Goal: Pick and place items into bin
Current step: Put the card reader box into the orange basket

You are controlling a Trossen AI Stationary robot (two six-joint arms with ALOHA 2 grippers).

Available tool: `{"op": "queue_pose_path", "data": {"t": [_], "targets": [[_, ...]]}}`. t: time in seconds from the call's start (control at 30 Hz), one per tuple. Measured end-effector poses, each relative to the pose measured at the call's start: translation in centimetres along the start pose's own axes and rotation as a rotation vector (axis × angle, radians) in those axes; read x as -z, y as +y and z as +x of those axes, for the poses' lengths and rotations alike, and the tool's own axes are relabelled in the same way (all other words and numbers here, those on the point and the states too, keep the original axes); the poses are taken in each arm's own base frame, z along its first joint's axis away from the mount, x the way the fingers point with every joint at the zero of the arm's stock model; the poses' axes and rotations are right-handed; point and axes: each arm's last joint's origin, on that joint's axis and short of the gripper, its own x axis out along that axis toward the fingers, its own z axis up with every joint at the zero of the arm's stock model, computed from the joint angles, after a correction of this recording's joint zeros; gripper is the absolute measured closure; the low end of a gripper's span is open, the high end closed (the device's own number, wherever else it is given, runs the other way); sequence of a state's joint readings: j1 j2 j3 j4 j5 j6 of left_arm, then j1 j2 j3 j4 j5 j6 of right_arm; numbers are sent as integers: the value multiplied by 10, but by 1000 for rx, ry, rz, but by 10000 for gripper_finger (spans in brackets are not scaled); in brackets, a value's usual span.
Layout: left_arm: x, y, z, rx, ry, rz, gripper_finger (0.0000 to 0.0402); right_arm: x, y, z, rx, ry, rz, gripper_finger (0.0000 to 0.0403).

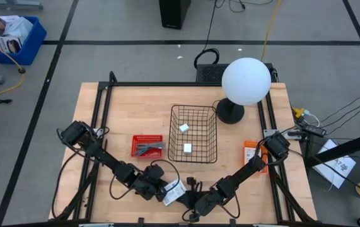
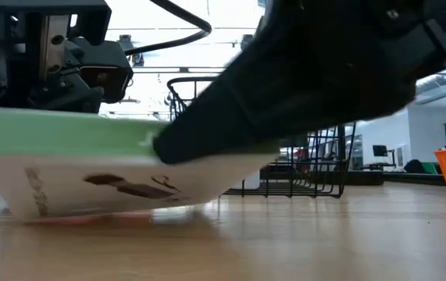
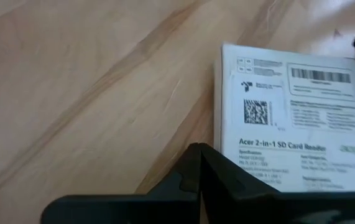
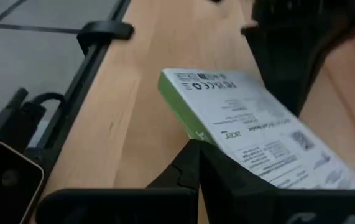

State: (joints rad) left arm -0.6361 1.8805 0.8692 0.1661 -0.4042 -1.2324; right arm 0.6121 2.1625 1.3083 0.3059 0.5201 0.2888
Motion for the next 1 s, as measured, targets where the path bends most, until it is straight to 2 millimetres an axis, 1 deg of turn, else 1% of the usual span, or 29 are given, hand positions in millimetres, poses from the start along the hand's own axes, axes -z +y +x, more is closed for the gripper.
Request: {"op": "queue_pose_path", "data": {"t": [0.07,0.17,0.27,0.37,0.47,0.67,0.87,1.0], "targets": [[0,0,0,0,0,-1,398,-2,0,0,-1,-24,-21,403],[0,-1,0,3,-1,-4,391,-7,0,0,4,-62,-38,403],[-1,-2,0,12,-6,-12,387,-13,-3,2,18,-93,-33,403],[-4,-7,-2,45,-26,-24,395,-16,-9,5,31,-98,-23,403],[-4,-7,-2,42,-35,-19,397,-16,-11,6,32,-94,-22,403],[-4,-6,-2,30,-45,-7,383,-13,-14,8,21,-71,-31,403],[-5,-6,-2,31,-54,5,398,-16,-21,11,33,-77,-22,403],[-5,-6,-2,30,-53,4,387,-18,-23,12,41,-92,-47,403]]}}
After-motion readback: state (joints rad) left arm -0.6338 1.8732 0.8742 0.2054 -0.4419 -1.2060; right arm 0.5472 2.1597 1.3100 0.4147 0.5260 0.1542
